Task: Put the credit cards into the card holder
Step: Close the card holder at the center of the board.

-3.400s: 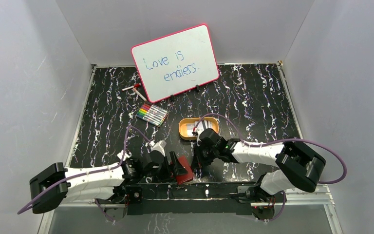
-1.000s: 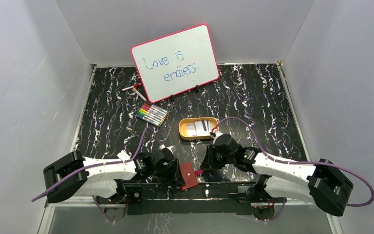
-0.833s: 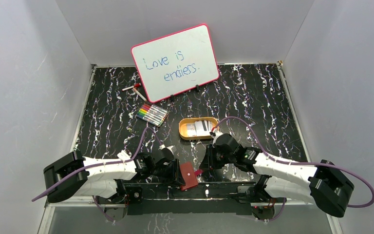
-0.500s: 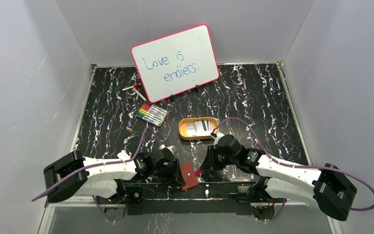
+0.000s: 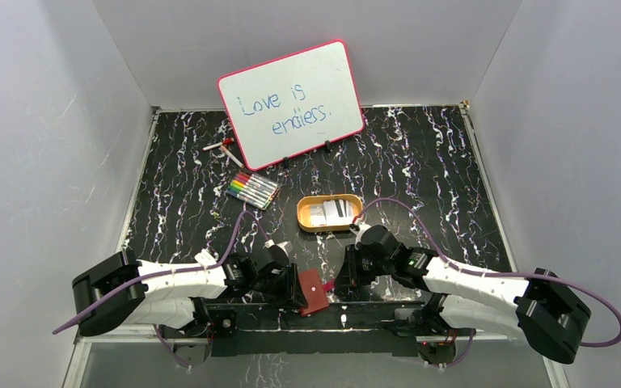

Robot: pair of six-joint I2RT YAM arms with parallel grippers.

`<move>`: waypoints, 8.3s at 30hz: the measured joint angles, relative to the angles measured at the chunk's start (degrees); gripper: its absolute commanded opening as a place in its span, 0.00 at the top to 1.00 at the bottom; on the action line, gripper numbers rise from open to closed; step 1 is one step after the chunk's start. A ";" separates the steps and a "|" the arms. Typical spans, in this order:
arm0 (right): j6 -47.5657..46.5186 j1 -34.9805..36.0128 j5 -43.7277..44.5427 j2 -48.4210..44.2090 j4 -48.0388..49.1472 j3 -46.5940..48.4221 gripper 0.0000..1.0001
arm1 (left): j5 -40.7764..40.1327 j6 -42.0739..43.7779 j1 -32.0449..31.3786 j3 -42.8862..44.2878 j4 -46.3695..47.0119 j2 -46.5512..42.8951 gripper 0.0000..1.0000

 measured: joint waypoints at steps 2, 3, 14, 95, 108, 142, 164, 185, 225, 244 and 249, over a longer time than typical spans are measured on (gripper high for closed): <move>0.00 0.00 0.00 -0.02 0.07 -0.28 0.82 | 0.00 0.00 0.00 0.00 0.00 0.00 0.66; 0.02 0.00 0.00 -0.02 0.07 -0.35 0.84 | 0.00 -0.02 0.00 0.00 0.02 0.00 0.66; -0.72 0.00 1.05 -1.46 -0.22 -0.28 0.73 | -0.04 -0.02 -0.02 0.00 -0.07 -0.09 0.66; -9.86 0.74 -2.21 8.87 -3.61 10.73 1.00 | -12.87 4.42 1.25 2.84 5.31 0.72 0.98; -12.41 4.79 0.11 15.08 -6.34 14.97 1.00 | -11.21 4.28 2.36 3.50 6.08 2.27 1.00; -13.66 6.60 3.06 18.99 -9.07 17.49 1.00 | -9.62 3.61 3.34 3.91 7.56 4.02 1.00; -15.13 9.20 8.48 19.76 -12.66 19.80 1.00 | -9.44 2.97 3.41 4.24 8.04 4.83 1.00; -15.58 9.44 7.76 21.00 -12.66 20.59 1.00 | -9.42 2.86 3.43 4.24 8.02 4.85 1.00; -18.12 11.02 9.35 22.82 -16.04 23.54 1.00 | -7.80 2.27 4.15 4.24 8.20 5.27 1.00; -17.84 11.69 10.14 21.46 -17.22 23.54 1.00 | -7.67 1.92 4.20 4.24 8.46 5.49 1.00; -17.64 11.69 10.14 21.62 -17.05 23.54 1.00 | -7.67 1.92 4.20 4.24 8.46 5.49 1.00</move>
